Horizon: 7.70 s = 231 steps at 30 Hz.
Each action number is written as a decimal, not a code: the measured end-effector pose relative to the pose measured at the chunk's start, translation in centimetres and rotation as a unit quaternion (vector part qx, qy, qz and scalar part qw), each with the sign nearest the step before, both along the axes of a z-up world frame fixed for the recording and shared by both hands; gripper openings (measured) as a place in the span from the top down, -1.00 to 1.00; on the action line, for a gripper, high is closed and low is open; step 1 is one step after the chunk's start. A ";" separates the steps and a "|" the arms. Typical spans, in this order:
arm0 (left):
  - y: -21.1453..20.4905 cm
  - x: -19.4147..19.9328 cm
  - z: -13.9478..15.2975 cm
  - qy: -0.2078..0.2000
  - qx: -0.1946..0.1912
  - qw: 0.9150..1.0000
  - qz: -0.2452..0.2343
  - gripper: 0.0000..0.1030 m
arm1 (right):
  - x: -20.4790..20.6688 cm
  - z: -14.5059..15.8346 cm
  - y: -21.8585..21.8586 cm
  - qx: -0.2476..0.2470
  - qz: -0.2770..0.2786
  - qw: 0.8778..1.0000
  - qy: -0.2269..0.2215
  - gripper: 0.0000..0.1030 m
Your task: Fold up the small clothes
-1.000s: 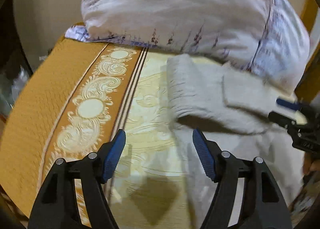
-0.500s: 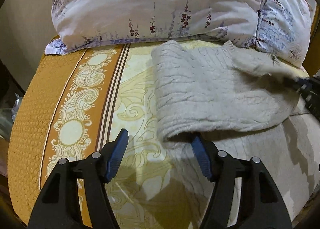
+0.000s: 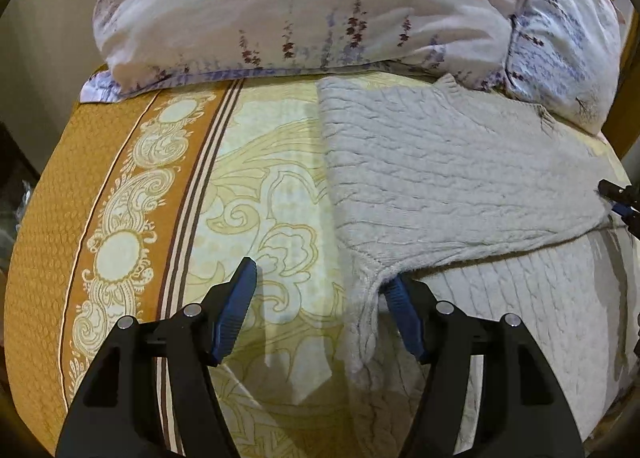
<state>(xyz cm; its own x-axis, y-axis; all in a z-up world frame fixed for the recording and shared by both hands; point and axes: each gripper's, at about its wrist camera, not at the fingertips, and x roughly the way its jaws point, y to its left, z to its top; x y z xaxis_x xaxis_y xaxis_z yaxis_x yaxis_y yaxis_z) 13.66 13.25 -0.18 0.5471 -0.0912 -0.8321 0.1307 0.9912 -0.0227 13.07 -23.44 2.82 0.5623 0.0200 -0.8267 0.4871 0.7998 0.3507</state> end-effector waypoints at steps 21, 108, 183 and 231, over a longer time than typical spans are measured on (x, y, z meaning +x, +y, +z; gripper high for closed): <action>0.3 -0.3 0.2 0.012 -0.004 0.999 0.029 -0.28 | -0.1 1.1 -3.7 -0.107 -0.017 0.993 0.048 0.30; 3.1 -8.0 3.7 0.035 -0.463 0.885 -0.032 0.88 | -14.2 8.0 -5.9 0.077 0.194 0.973 -0.103 0.87; -0.7 5.4 0.4 0.053 -0.257 0.965 0.013 -0.15 | -4.4 0.9 -11.7 -0.009 0.097 0.995 0.000 0.31; 1.8 0.9 1.2 0.041 -0.310 0.949 0.032 -0.31 | -4.1 4.6 -3.6 -0.113 0.101 0.988 -0.020 -0.22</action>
